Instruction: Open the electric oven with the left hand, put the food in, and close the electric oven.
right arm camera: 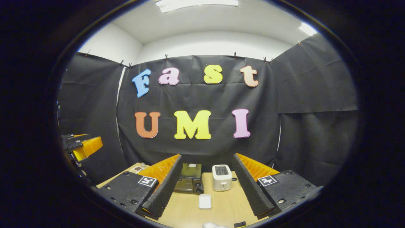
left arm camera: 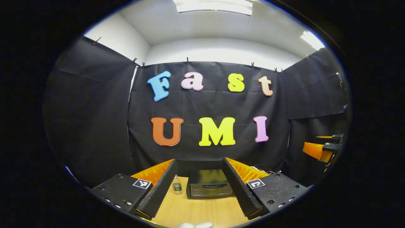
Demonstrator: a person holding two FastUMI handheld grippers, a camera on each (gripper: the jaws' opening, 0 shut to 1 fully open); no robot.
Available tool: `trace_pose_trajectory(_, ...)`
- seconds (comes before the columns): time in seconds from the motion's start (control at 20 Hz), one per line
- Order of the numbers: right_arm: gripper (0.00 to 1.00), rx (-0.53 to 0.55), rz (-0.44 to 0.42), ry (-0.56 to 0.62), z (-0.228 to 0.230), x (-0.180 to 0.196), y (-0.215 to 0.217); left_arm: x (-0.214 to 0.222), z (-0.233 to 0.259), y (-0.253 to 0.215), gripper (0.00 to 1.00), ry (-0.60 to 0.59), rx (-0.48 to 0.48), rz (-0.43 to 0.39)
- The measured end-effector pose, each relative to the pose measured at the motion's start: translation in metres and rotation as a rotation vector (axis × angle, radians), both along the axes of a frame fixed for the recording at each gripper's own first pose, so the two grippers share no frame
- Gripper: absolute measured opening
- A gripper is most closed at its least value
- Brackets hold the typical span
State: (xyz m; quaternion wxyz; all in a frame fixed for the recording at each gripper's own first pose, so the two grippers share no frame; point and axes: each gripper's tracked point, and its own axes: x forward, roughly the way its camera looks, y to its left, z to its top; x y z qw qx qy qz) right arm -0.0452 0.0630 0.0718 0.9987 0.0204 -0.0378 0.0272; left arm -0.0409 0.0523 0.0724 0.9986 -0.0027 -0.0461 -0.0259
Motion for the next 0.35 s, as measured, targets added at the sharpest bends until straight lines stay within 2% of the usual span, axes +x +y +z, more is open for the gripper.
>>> trace_pose_trajectory(0.2, 1.00, 0.009, -0.013, -0.019, 0.0076, -0.0033, -0.0072, -0.0035, 0.0022, -0.0017, 0.94, 0.001, -0.004, -0.008)
trace_pose_trajectory(0.25, 0.91, 0.004, -0.020, -0.020, 0.0069, -0.0044, -0.0088, -0.0037, 0.0039, -0.0024, 0.85, -0.004, -0.003, -0.011)
trace_pose_trajectory(0.3, 1.00, 0.004, -0.024, -0.020, 0.0082, -0.0048, -0.0103, -0.0032, 0.0063, -0.0019, 0.85, -0.012, 0.005, -0.009)
trace_pose_trajectory(0.35, 0.91, 0.009, -0.022, -0.022, 0.0085, -0.0055, -0.0085, -0.0029, 0.0079, -0.0003, 0.85, -0.014, 0.015, -0.003)
